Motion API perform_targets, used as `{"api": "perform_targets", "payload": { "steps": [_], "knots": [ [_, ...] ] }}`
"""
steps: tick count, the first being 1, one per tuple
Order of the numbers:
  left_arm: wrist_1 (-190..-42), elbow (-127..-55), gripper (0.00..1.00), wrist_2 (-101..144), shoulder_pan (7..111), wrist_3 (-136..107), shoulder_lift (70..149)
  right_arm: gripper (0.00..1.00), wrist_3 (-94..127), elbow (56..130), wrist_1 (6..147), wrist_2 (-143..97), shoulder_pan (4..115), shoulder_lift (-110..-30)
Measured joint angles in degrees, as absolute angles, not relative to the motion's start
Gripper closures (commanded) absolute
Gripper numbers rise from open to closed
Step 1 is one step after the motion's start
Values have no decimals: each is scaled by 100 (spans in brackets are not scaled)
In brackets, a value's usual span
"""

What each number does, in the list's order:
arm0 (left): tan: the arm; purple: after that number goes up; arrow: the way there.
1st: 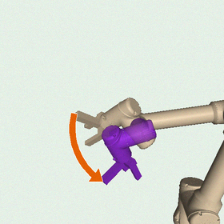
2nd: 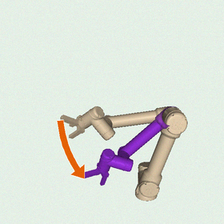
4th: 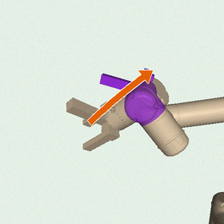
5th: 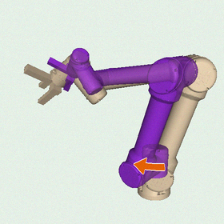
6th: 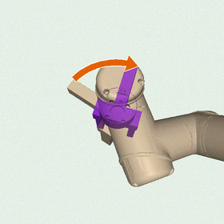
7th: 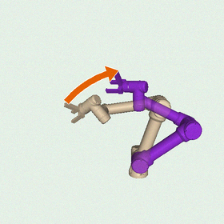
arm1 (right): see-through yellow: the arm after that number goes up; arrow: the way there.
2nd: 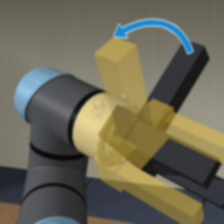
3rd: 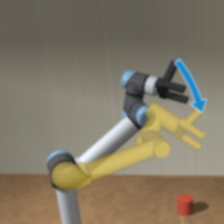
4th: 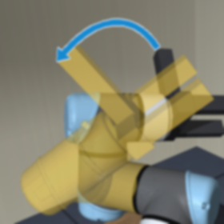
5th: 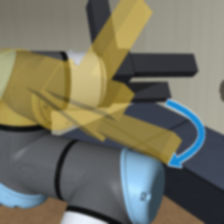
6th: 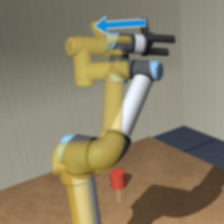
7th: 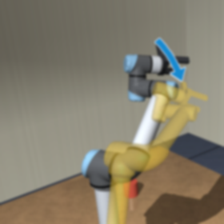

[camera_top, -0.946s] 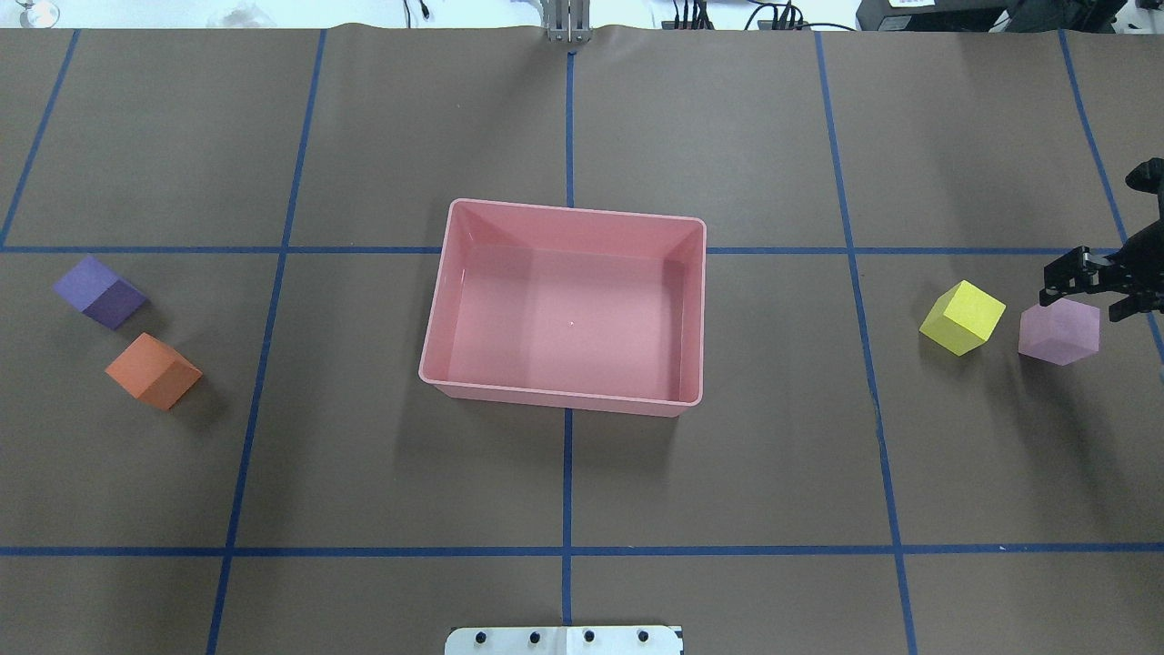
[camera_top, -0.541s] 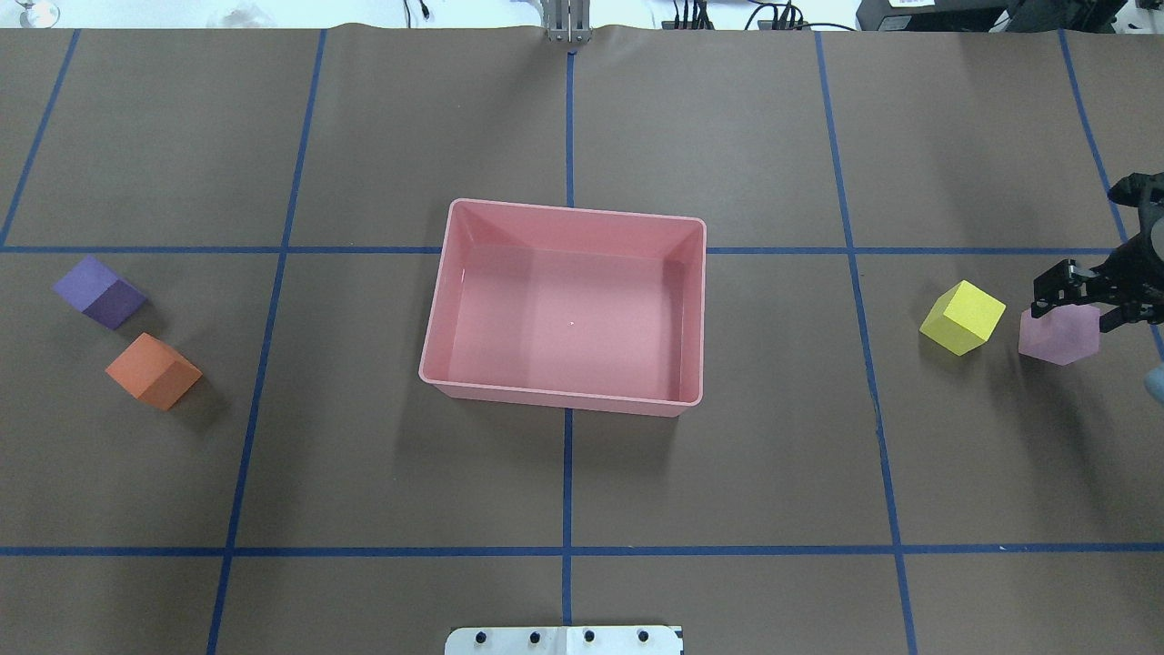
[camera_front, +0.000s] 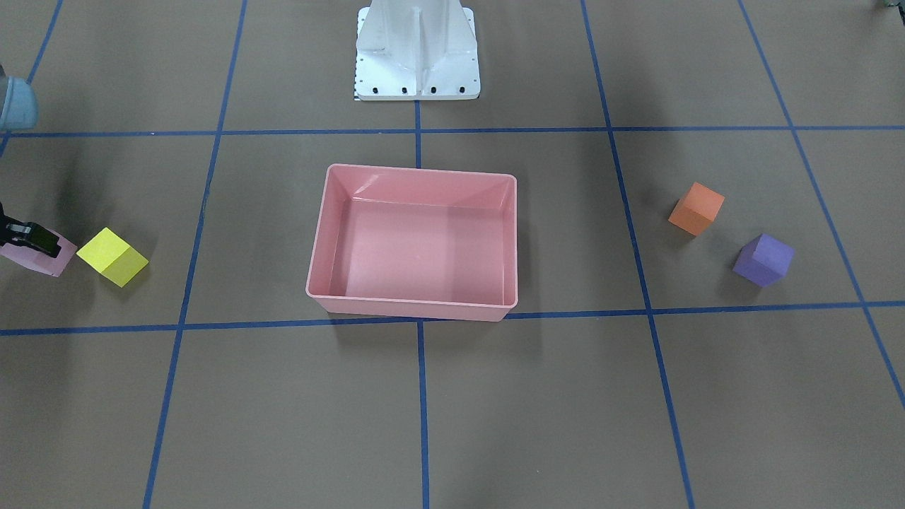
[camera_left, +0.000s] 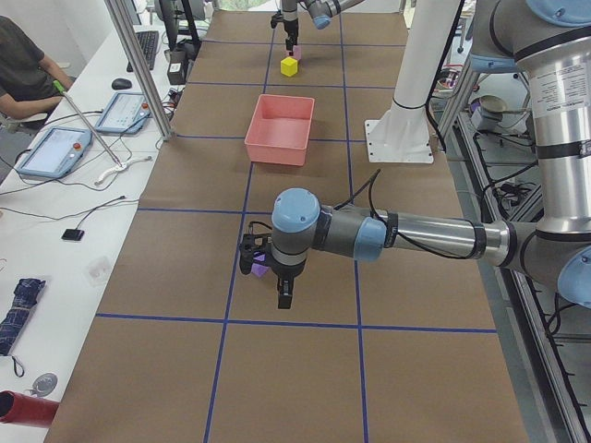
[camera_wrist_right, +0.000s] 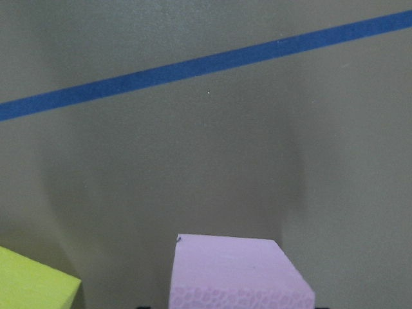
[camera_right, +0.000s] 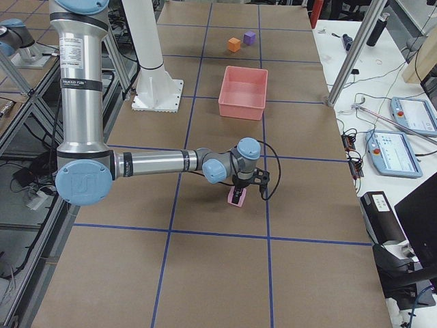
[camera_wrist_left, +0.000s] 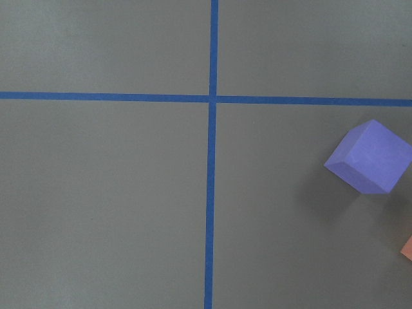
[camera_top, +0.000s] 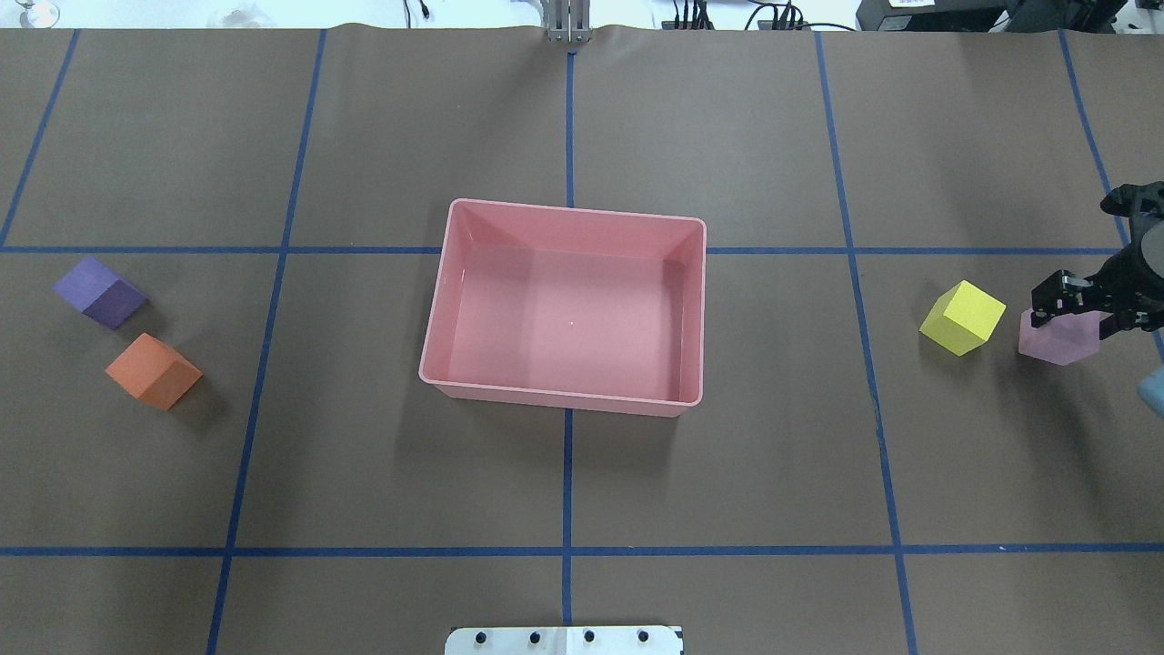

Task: Place blocks into pink bin with both arms
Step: 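Lower the right gripper onto the light pink cube and close it, then carry the pink cube into the bin with right gripper while left reaches for orange cube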

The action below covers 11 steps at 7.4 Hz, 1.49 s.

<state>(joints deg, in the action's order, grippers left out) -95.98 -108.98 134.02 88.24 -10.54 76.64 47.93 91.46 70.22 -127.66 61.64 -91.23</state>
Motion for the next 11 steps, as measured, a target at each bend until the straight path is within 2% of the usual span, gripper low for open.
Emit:
{"api": "perform_targets", "payload": {
  "steps": [3,6,9,11],
  "knots": [
    [-9636,-10950,0,13468,8776,-1404,7686,100,4807,9258,7046,-12790,6171,-9123],
    [-10156,-11073,0,13634,7878,-3015,7812,100,4878,10199,7664,-13103,6444,-8963],
    [-10565,-11052,0,13531,6871,-5125,8048,100,5736,10972,8625,-13460,6490,-8137],
    [-10739,-11011,0,12879,5990,-6631,8370,100,7264,11158,8718,-13349,5802,-7267]
  ]
}}
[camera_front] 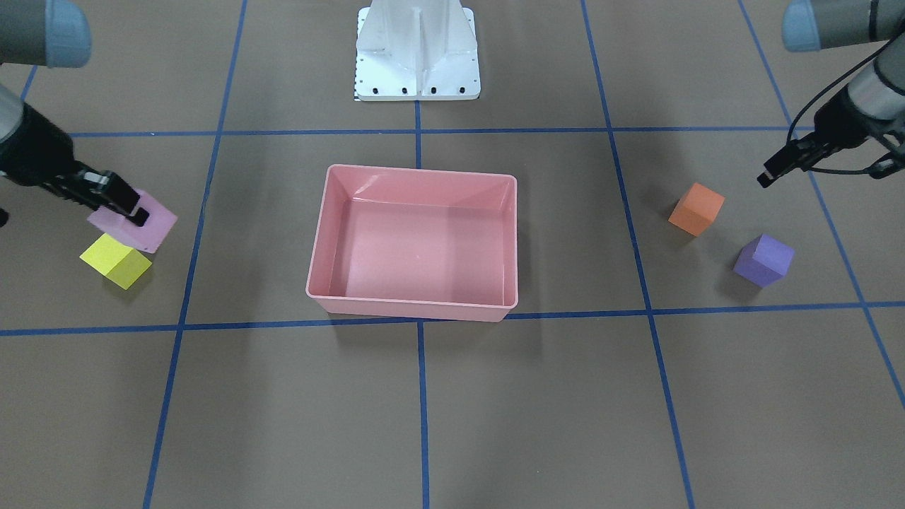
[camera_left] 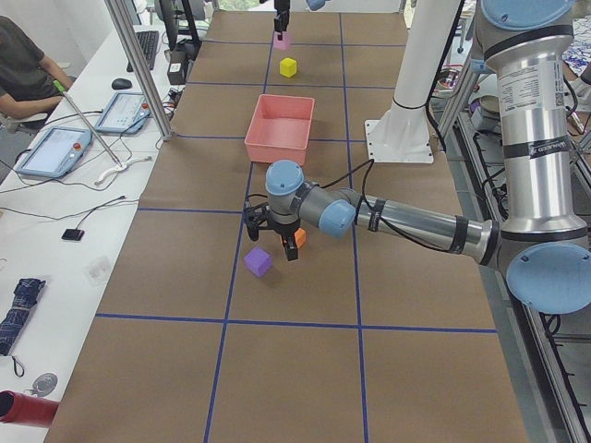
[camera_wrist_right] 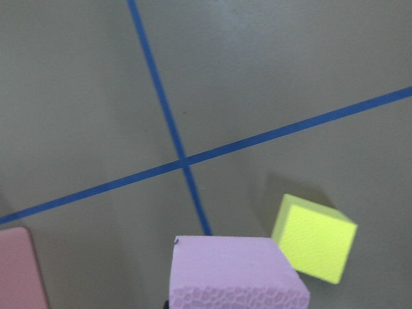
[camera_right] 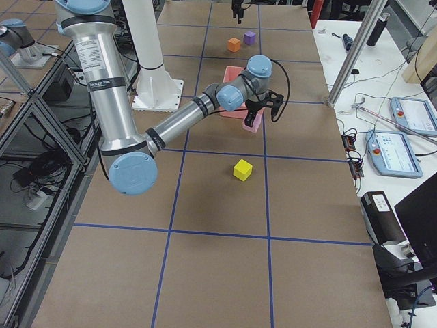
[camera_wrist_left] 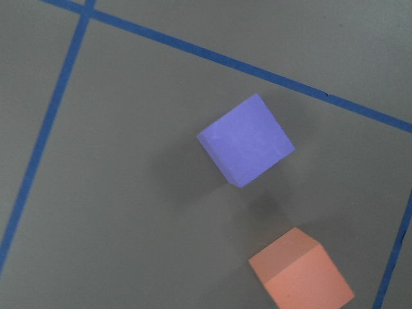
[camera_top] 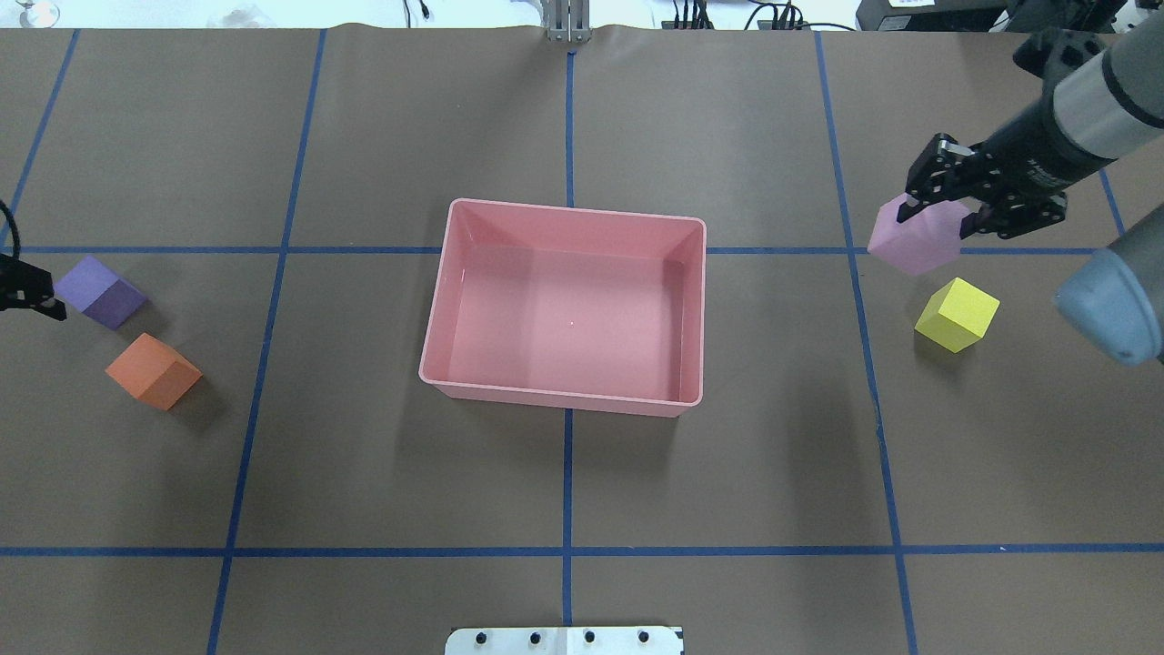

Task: Place blocks into pink bin with both arms
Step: 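Carry the pink cube into the bin with right gripper while left reaches for orange cube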

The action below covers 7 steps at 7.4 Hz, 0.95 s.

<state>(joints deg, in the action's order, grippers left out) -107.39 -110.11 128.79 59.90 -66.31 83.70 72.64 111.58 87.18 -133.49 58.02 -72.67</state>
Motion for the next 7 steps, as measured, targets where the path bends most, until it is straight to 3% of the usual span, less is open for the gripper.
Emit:
{"api": "perform_targets", "payload": {
  "steps": [4,7],
  "knots": [
    [-10759,-10908,0,12541,5486,-7518,8593,100,9248,10756,8743,-11822,3963,-5719],
    [-10769,-10785,0,12520,5411,-7987,8654,100,8879,10479,8729,-11066,3337,-5440]
  ]
}}
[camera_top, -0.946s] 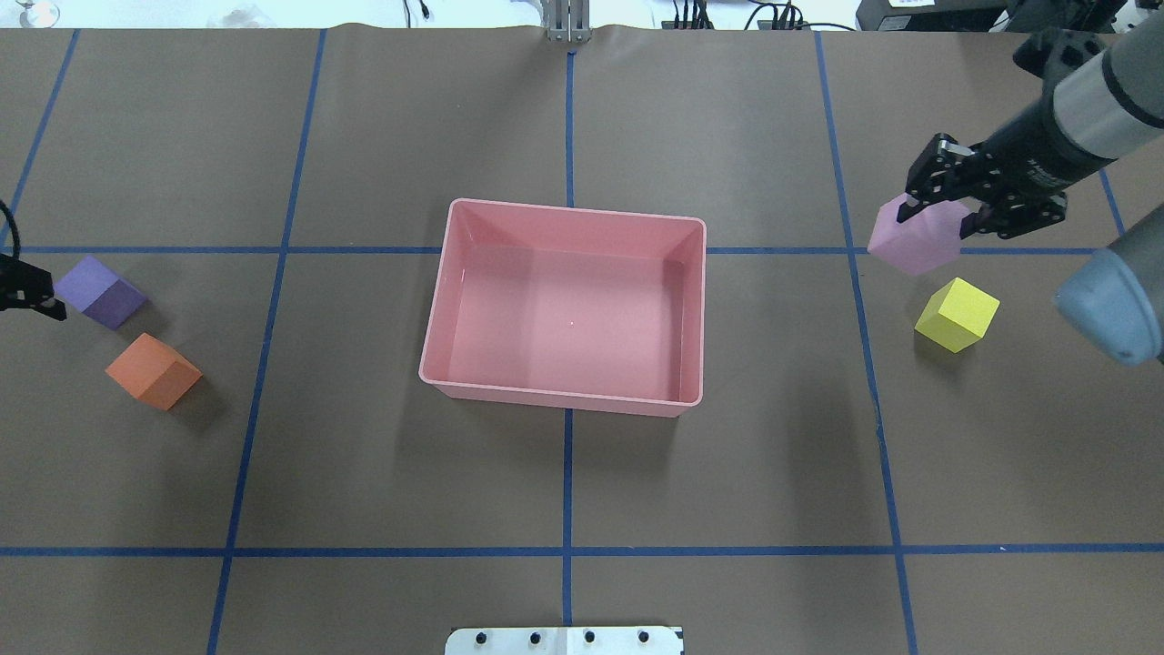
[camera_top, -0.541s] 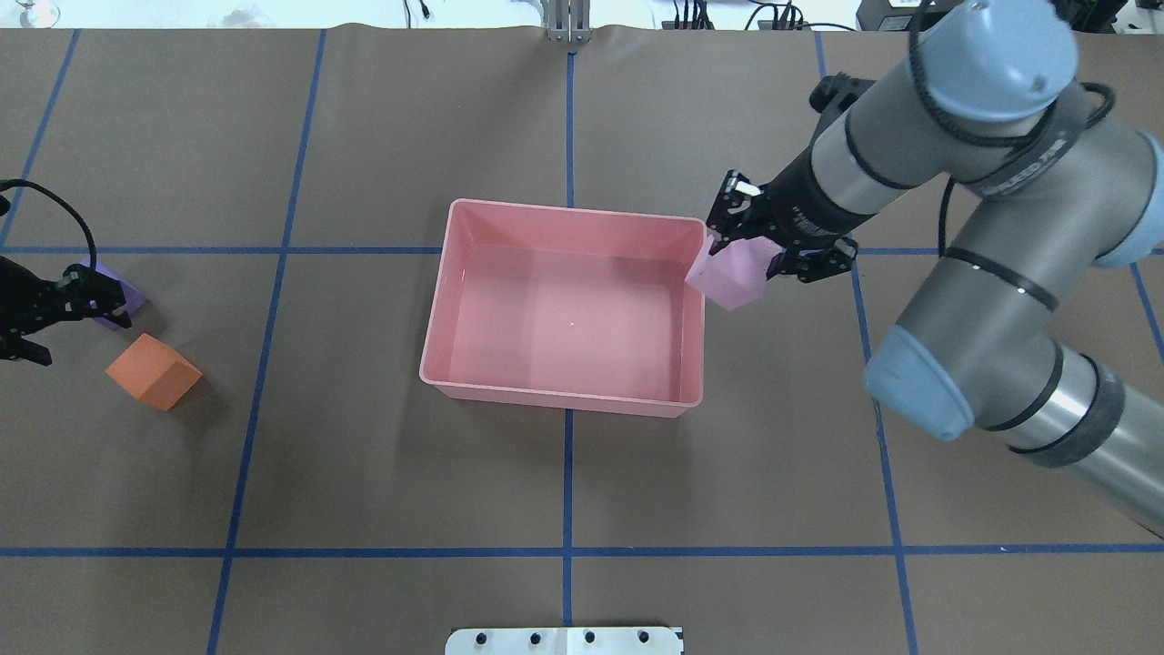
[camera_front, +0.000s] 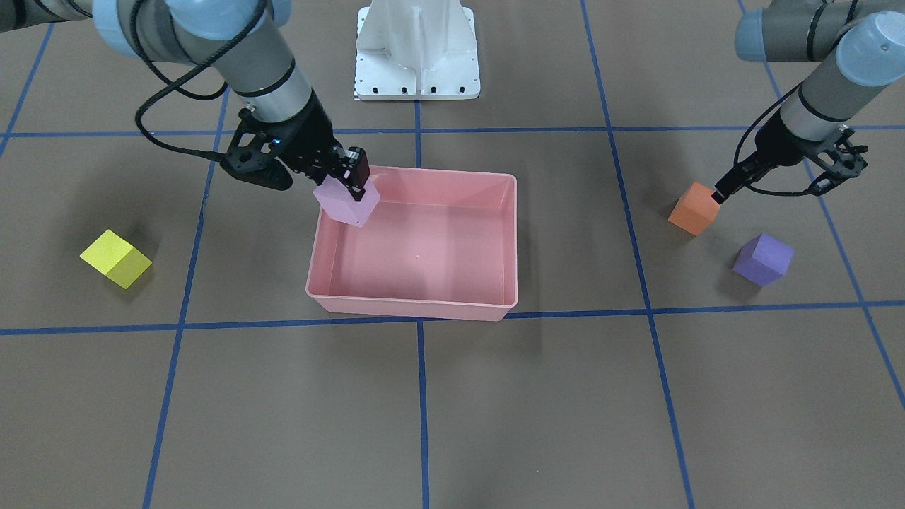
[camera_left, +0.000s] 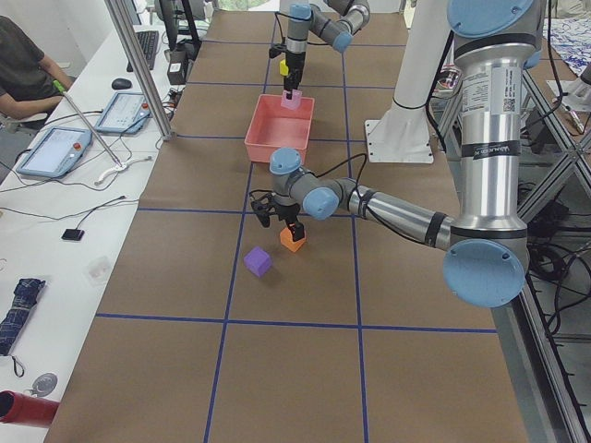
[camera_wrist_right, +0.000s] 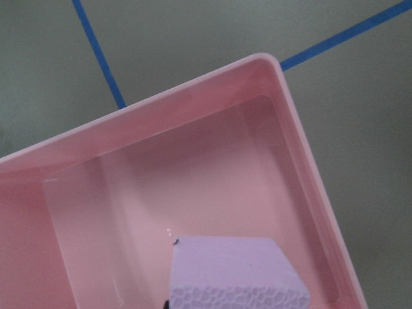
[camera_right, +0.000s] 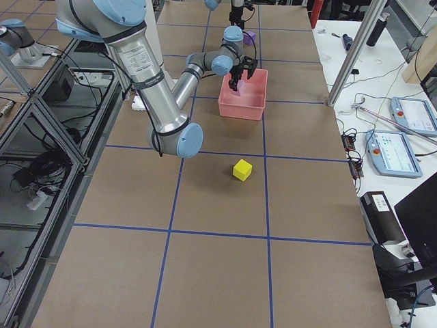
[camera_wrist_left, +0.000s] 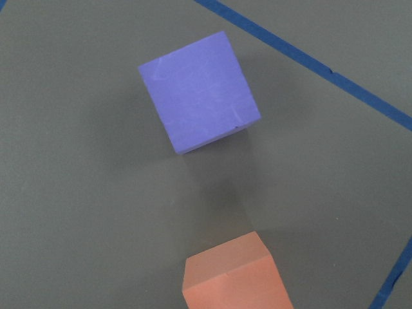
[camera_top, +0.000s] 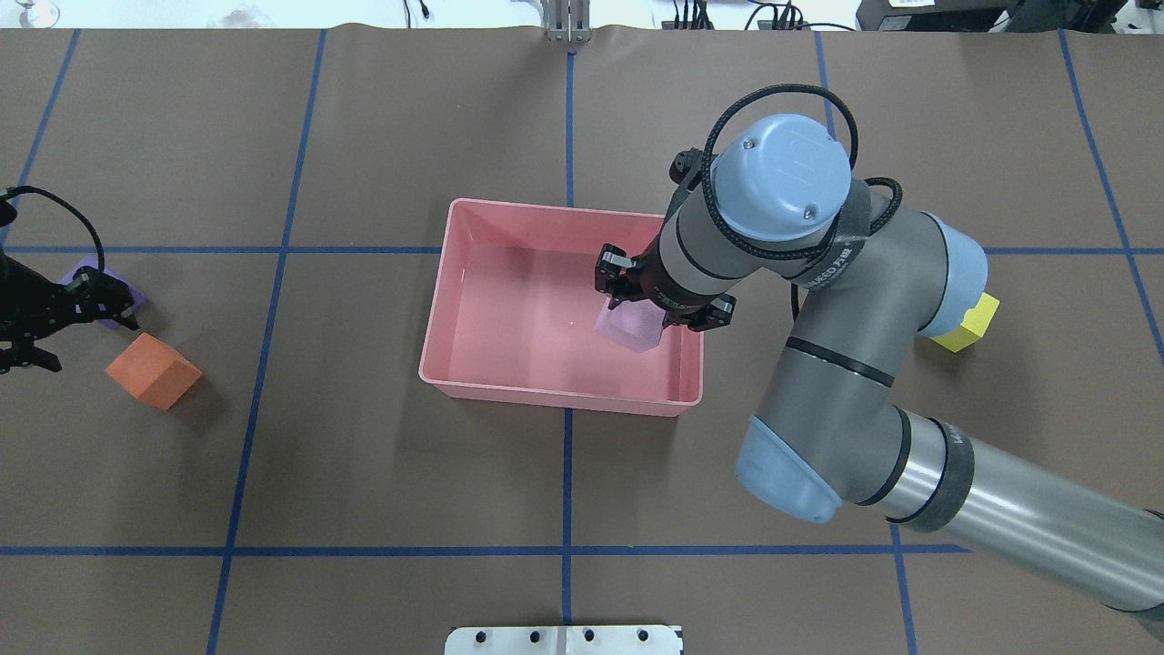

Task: Place blocks into pink bin with both arms
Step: 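Carry the pink cube into the bin with right gripper while left reaches for orange cube, then open the right gripper over the bin while the left grasps the orange cube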

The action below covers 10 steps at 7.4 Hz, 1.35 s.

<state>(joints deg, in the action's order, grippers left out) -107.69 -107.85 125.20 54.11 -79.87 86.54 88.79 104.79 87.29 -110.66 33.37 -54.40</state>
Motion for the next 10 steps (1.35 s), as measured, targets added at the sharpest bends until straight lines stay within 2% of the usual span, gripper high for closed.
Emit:
{"api": "perform_targets", "payload": {
  "steps": [1,2,3,4,9,10],
  "knots": [
    [-10773,-10736,0,12517,5391,-8116,8699,72,8711,10458,8728,-11000,3270,-5428],
    [-10778,-10643,0,12512,5376,-8212,8785,55,8615,10429,8728,-10971,3239,-5423],
    [-10788,-10500,0,12492,5345,-8282,8879,8,8564,10371,8726,-10954,3226,-5412],
    [-10796,-10408,0,12457,5290,-8372,8938,0,8540,10296,8720,-10947,3221,-5384],
    [-11020,-10333,1,12252,4785,-9032,8959,0,8466,10100,8508,-10942,3217,-5310],
    [-11043,-10322,4,12226,4756,-9052,8940,0,8465,10119,8497,-10950,3234,-5310]
  ]
}}
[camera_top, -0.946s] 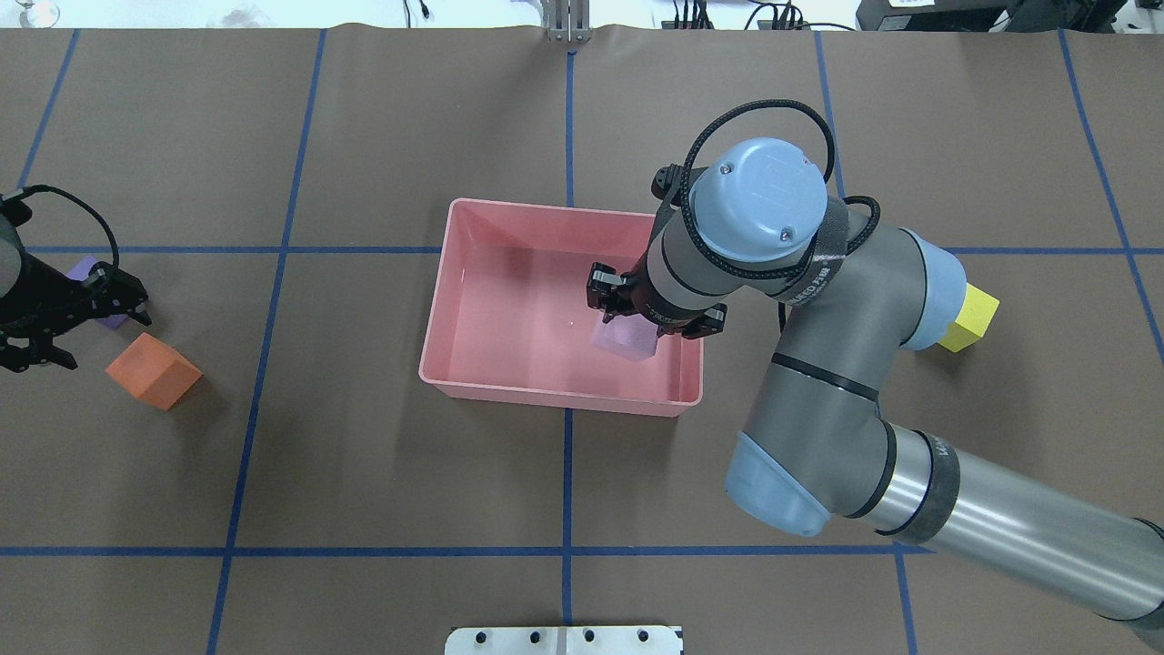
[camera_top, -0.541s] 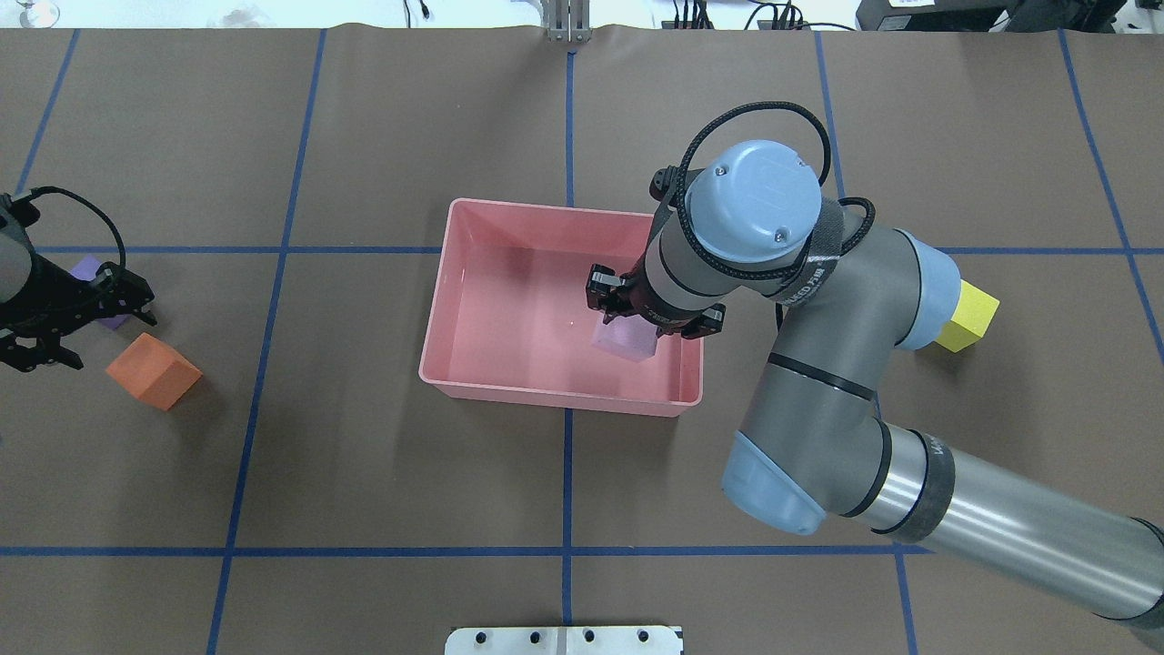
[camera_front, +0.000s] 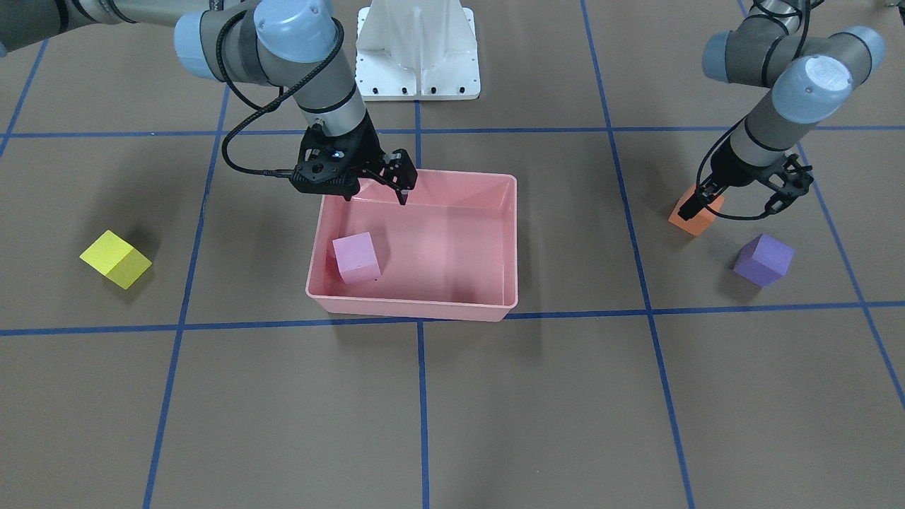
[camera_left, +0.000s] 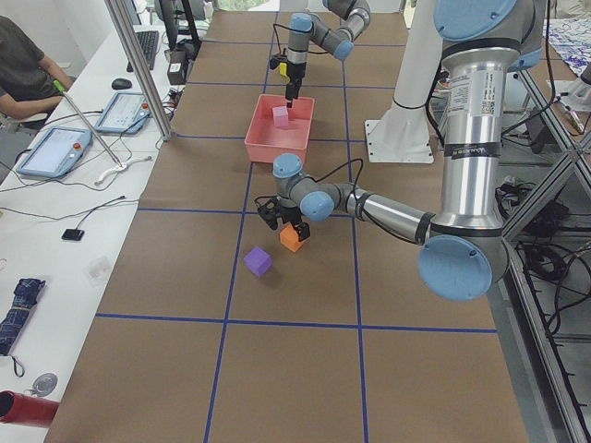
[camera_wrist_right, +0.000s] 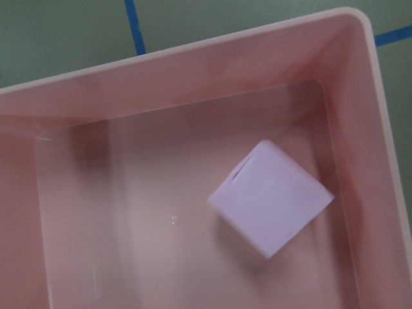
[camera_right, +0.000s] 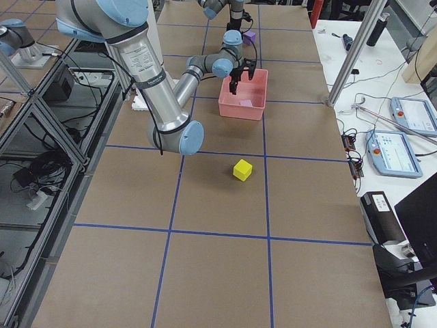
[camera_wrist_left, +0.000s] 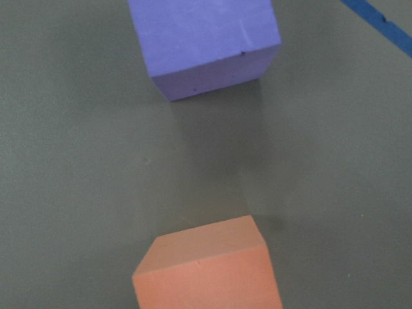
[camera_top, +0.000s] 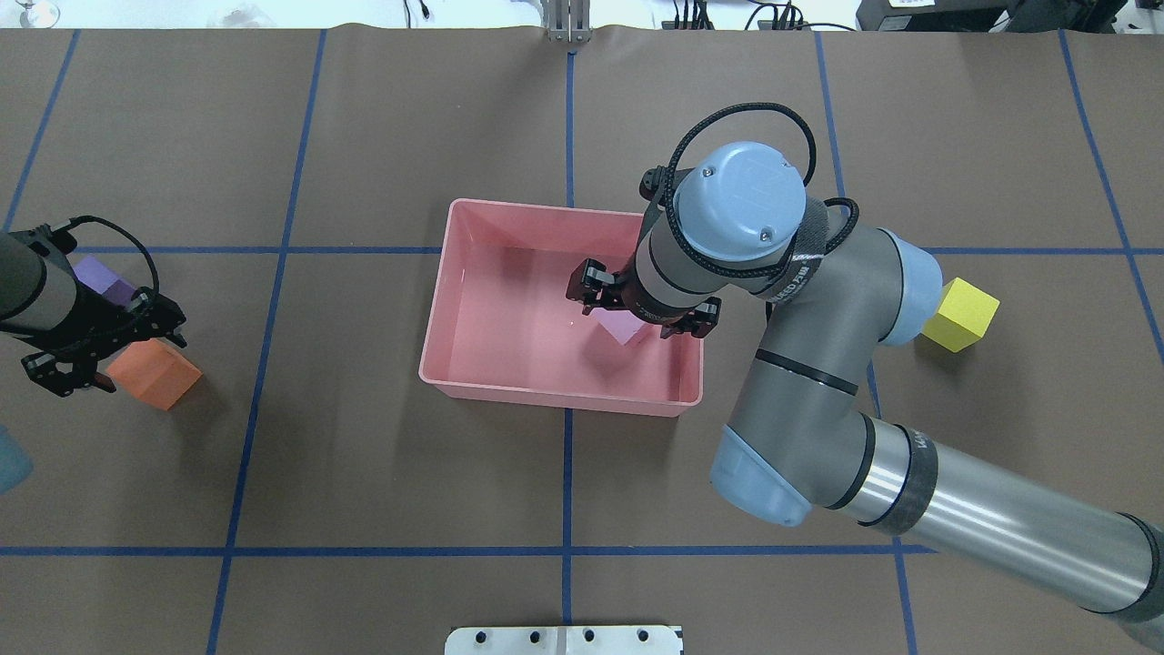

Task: Place blocks into pink bin with both arms
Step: 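Open the right gripper over the bin while the left grasps the orange cube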

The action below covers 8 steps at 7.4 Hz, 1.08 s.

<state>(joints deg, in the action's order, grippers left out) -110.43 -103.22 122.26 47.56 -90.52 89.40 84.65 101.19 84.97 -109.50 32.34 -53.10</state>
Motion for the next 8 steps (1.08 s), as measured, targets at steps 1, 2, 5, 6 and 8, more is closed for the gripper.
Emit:
{"api": "perform_targets", "payload": {
  "steps": [1,2,5,6,8],
  "knots": [
    [-11054,-10294,10,12205,4732,-9058,8934,0,8464,10189,8498,-10991,3302,-5324],
    [-11061,-10257,25,12196,4708,-9061,8928,0,8464,10324,8514,-11106,3450,-5378],
    [-11064,-10244,100,12140,4661,-9061,8967,0,8435,10950,8543,-11682,4216,-6044],
    [-10985,-10303,100,12186,4654,-9076,9092,0,8283,11092,8543,-11942,4592,-6371],
    [-10056,-10607,100,12440,4655,-9103,9928,0,7414,11166,8530,-12187,5190,-7077]
  ]
}}
